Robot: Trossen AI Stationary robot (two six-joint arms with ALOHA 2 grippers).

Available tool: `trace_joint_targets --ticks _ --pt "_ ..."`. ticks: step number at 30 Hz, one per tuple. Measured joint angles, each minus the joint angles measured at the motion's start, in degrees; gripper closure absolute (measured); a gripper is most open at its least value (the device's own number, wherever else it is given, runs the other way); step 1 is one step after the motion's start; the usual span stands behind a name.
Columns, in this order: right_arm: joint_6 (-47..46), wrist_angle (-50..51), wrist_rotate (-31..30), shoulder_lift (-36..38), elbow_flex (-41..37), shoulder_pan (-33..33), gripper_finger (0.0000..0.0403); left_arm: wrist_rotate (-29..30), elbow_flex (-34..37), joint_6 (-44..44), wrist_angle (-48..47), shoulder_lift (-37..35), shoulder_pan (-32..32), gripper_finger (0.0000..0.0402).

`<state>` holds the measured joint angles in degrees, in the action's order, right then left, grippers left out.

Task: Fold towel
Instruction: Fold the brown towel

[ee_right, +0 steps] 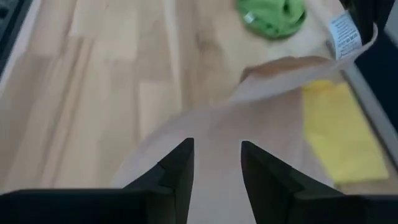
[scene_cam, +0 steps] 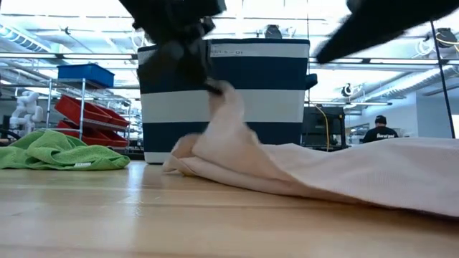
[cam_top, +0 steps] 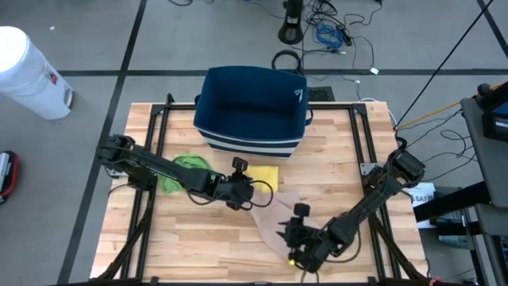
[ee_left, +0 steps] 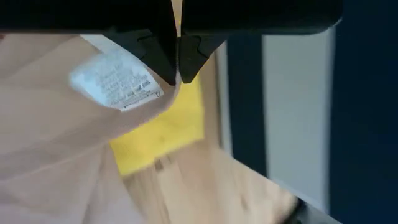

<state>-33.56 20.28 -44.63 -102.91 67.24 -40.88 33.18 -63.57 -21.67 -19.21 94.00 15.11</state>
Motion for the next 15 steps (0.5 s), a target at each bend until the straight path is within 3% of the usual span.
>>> trace_joint_targets --ticks 15 --pt "10.46 -14.21 -3.4 0.0 0.02 11.02 0.0282 -2.02 -0.01 -0.09 0.3 -9.59 4.33 0.0401"
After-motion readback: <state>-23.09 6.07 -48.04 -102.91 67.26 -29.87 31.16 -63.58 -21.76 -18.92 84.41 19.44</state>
